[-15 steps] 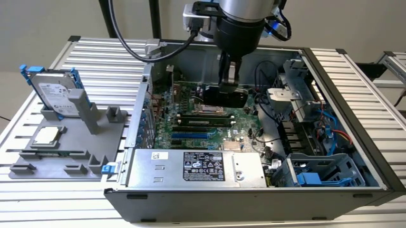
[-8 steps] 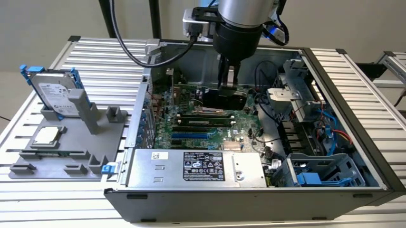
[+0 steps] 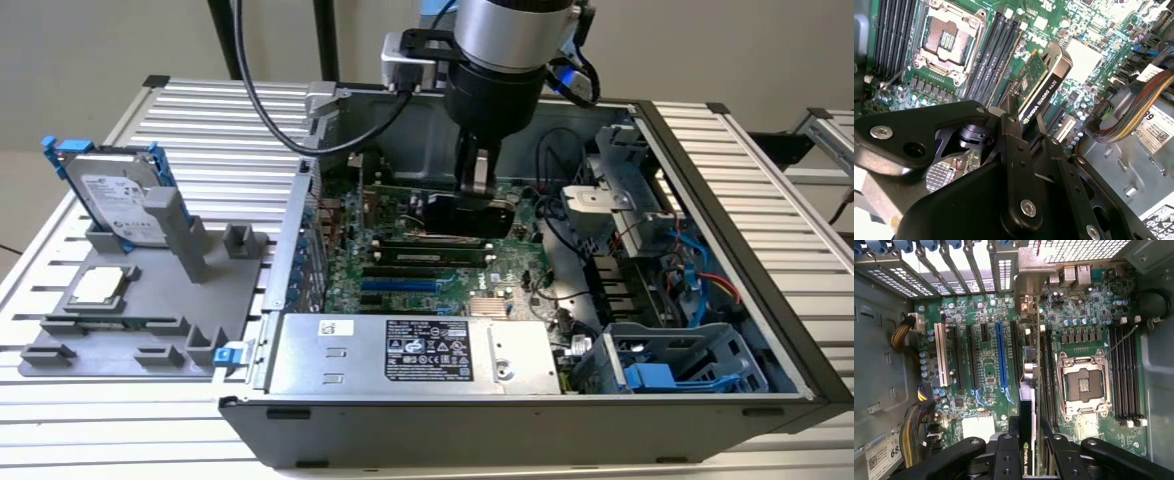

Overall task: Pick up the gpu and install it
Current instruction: 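Insert the gpu into the slot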

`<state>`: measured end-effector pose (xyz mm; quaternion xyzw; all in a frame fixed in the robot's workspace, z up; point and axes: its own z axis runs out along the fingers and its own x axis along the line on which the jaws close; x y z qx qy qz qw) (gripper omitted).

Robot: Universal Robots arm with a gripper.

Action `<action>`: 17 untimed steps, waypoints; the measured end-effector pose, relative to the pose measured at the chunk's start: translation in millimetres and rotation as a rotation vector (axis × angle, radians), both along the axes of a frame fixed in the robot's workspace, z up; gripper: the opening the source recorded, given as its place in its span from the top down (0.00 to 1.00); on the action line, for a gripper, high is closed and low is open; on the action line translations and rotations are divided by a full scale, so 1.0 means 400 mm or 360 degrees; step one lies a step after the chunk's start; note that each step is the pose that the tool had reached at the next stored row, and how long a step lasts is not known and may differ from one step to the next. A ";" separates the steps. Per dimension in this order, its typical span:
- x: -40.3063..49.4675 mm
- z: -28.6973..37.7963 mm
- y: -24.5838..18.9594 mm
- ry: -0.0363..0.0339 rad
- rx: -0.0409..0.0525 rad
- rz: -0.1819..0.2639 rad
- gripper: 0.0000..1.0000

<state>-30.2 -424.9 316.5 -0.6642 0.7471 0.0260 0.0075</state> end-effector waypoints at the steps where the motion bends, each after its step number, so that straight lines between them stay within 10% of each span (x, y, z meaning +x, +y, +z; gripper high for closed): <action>1: -0.001 -0.003 0.000 0.0000 0.0000 0.0002 1.00; 17: -0.014 -0.052 0.000 0.0000 -0.0001 0.0034 1.00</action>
